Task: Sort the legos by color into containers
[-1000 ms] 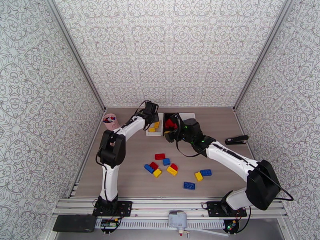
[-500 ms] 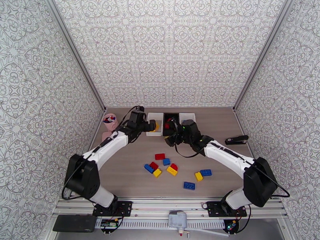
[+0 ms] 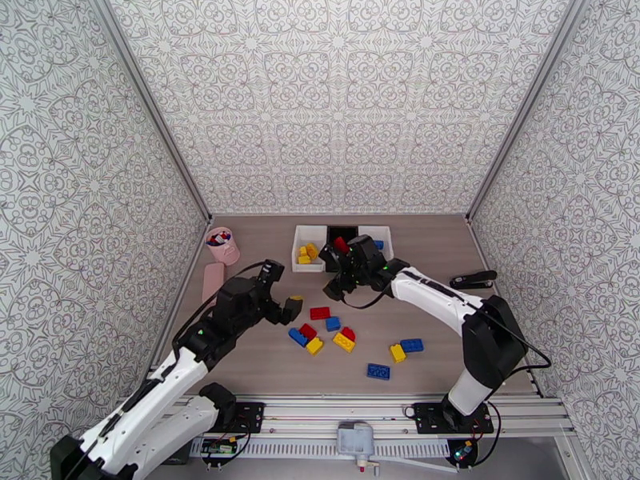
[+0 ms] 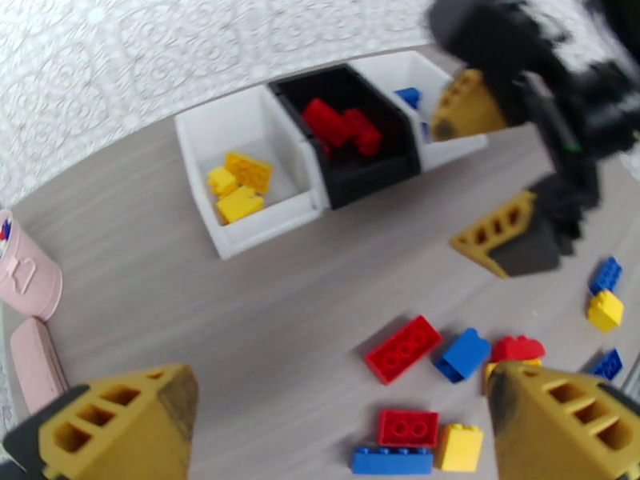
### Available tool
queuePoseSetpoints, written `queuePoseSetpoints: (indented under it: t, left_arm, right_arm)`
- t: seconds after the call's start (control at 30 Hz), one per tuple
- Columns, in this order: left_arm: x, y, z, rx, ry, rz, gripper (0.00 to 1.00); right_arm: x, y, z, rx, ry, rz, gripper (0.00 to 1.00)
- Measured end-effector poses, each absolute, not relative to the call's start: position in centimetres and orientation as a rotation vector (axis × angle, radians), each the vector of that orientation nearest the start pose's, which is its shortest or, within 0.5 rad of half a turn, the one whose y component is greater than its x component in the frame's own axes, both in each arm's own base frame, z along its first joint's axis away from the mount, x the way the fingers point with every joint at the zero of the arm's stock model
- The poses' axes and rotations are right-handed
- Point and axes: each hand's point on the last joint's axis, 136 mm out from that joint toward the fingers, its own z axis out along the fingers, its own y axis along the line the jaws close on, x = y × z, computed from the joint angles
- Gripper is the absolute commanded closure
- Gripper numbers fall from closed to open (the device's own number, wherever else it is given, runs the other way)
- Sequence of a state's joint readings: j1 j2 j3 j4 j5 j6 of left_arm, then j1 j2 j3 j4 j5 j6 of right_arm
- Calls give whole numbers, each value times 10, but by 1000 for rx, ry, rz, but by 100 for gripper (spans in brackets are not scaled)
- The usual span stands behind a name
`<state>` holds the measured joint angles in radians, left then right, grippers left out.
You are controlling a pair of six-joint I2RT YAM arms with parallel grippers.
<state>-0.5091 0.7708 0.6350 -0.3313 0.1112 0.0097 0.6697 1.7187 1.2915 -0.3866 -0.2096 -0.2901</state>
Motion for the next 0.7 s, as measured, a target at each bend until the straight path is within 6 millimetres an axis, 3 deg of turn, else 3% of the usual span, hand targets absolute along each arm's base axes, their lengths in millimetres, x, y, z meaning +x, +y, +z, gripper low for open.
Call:
queuePoseSetpoints:
  t: [0.2, 0.33, 0.7]
  left_arm:
    - [208, -172, 189, 814, 1917, -519, 0]
    - [190, -177, 183, 906, 1869, -551, 0]
    - [184, -181, 174, 980, 1860, -555, 0]
  right_arm:
    - [333, 340, 126, -1338, 2127, 430, 7]
    - [322, 353, 110, -1429, 2141, 431, 9]
    - [298, 375, 65, -1663, 2171, 398, 12]
